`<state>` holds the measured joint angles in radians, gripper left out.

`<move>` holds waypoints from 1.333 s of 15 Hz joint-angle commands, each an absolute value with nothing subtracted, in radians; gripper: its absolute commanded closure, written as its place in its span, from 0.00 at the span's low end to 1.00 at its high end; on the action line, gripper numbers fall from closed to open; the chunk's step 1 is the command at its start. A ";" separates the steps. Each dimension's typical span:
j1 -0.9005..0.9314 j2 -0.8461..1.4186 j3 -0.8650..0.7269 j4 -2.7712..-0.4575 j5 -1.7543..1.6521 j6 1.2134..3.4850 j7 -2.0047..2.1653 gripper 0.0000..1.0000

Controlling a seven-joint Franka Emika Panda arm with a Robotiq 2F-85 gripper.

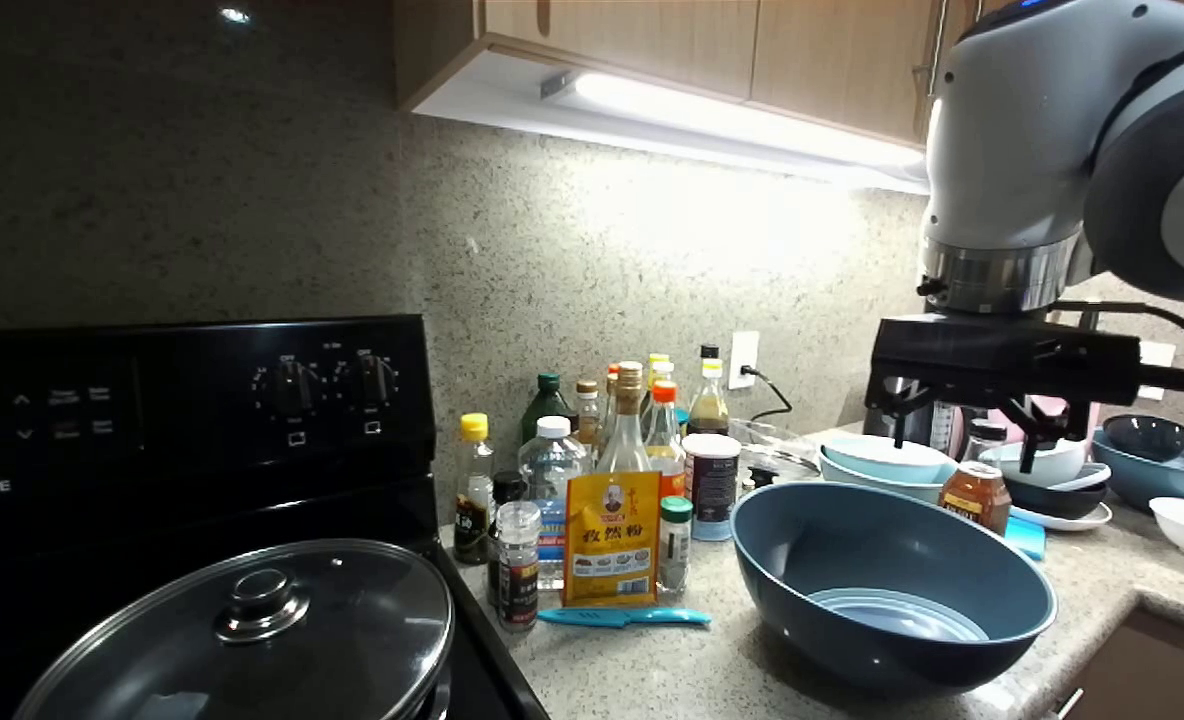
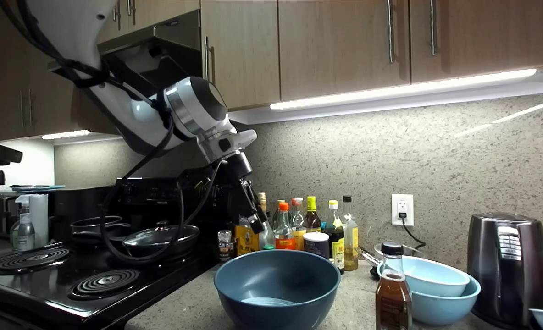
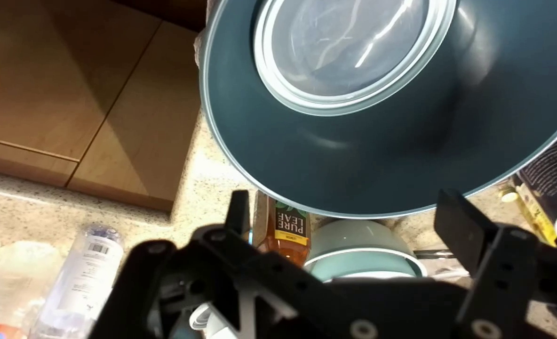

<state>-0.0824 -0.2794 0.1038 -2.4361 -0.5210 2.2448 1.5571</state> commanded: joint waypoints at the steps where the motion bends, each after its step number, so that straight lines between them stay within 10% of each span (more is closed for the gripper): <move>1: -0.141 -0.252 0.085 -2.425 -0.544 2.224 1.690 0.00; 20: -0.182 -0.150 0.012 -2.331 -0.443 2.160 1.906 0.00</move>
